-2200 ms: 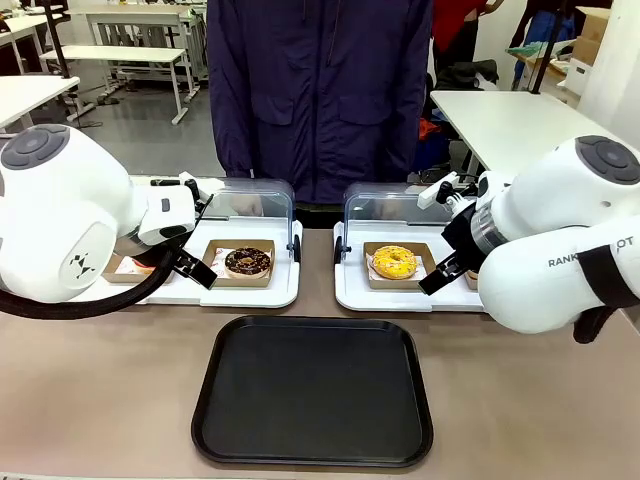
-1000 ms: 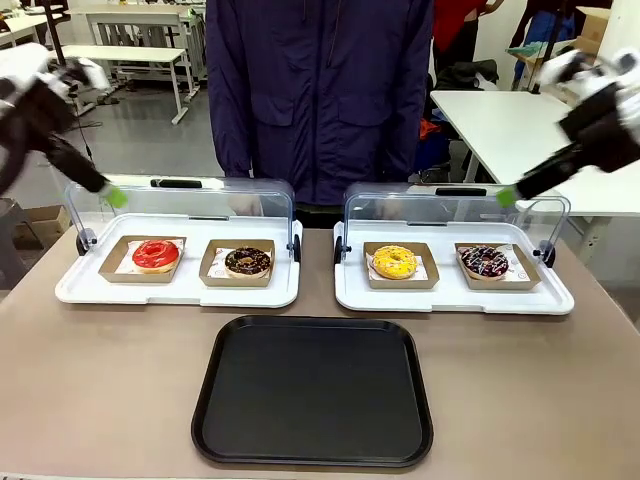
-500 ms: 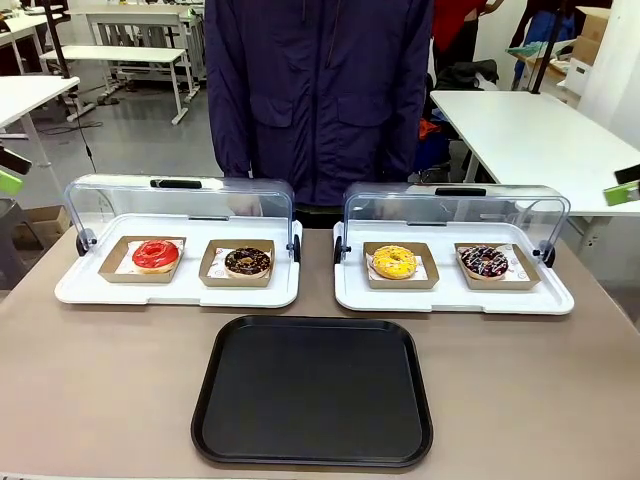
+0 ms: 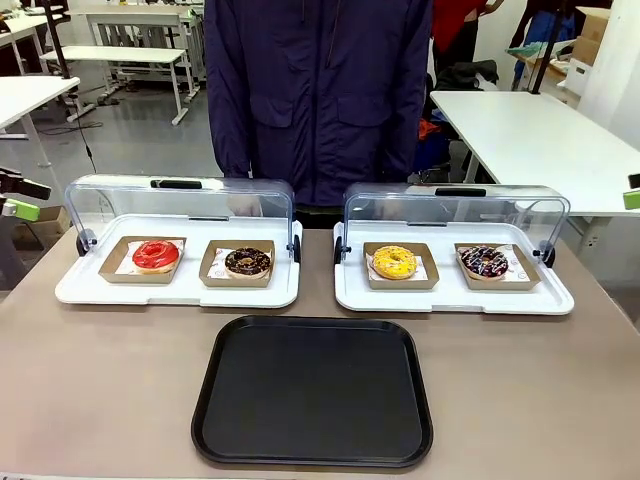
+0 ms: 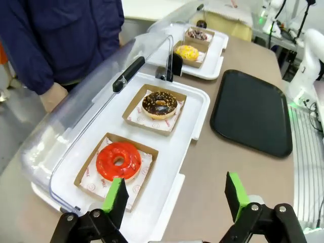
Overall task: Move the first donut from the left to the tray.
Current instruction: Pick up the Paper togo box containing the Donut indicated by the person and place it on the Handle tray.
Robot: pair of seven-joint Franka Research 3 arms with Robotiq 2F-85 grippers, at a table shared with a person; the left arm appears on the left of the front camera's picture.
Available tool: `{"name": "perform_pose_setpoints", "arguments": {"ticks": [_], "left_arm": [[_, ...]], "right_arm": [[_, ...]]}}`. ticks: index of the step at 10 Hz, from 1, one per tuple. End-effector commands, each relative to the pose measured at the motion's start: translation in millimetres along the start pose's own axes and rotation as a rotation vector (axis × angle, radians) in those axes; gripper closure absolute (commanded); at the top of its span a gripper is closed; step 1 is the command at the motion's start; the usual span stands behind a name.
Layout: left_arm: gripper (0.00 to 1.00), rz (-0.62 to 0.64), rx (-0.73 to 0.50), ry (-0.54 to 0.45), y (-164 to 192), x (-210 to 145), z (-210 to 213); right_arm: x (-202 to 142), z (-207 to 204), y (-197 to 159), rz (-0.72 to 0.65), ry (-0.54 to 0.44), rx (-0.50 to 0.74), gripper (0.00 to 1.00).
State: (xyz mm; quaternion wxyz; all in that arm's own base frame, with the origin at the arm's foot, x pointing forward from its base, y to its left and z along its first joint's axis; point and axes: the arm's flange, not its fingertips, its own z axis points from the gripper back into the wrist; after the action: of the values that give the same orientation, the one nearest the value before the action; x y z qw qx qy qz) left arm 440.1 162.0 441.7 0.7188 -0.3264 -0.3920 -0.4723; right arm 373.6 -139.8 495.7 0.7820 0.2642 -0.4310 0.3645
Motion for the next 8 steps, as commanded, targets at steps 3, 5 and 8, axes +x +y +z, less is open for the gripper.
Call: {"name": "perform_pose_setpoints", "arguments": {"ticks": [3, 5, 8], "left_arm": [[0.0, -0.029, -0.014, -0.032, 6.1, 8.0, 9.2], [0.0, -0.041, -0.012, -0.035, 4.8, 9.4, 10.5], [0.0, -0.014, -0.011, -0.007, 6.0, 8.6, 11.8]], "right_arm": [[3.4, 2.6, -8.1, 0.031, -0.058, 0.031, 0.0], [4.4, 3.4, -7.4, 0.03, -0.064, 0.029, 0.0], [3.5, 2.1, -5.0, 0.001, -0.047, 0.033, 0.0]]}}
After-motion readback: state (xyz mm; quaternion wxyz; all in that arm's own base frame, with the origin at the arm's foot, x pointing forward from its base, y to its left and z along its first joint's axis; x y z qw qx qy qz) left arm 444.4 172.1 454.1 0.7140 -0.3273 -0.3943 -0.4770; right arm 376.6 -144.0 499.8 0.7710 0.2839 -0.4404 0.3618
